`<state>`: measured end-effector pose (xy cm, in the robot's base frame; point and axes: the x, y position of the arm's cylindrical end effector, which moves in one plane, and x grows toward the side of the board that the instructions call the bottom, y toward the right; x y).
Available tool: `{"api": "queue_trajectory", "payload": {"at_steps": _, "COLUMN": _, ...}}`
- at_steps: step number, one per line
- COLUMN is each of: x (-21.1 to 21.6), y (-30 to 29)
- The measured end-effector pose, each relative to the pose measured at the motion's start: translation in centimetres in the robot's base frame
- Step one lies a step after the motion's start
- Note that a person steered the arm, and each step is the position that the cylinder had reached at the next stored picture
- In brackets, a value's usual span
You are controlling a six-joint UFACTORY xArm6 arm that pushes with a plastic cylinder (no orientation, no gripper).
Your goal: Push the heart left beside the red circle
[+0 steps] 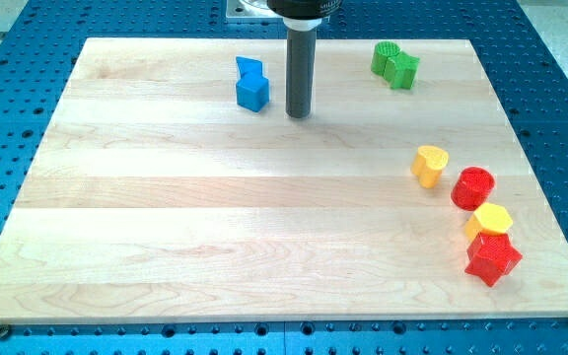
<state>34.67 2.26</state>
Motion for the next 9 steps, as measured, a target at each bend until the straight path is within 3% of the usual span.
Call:
{"api": "queue_trajectory", "payload": {"at_steps": 6, "x": 0.2, "y": -0.5}}
{"api": "queue_trajectory", "payload": {"at_steps": 7, "x": 0.4, "y": 2.4}}
{"api": "queue_trajectory", "payload": {"at_steps": 9, "x": 1.0, "y": 16.4}}
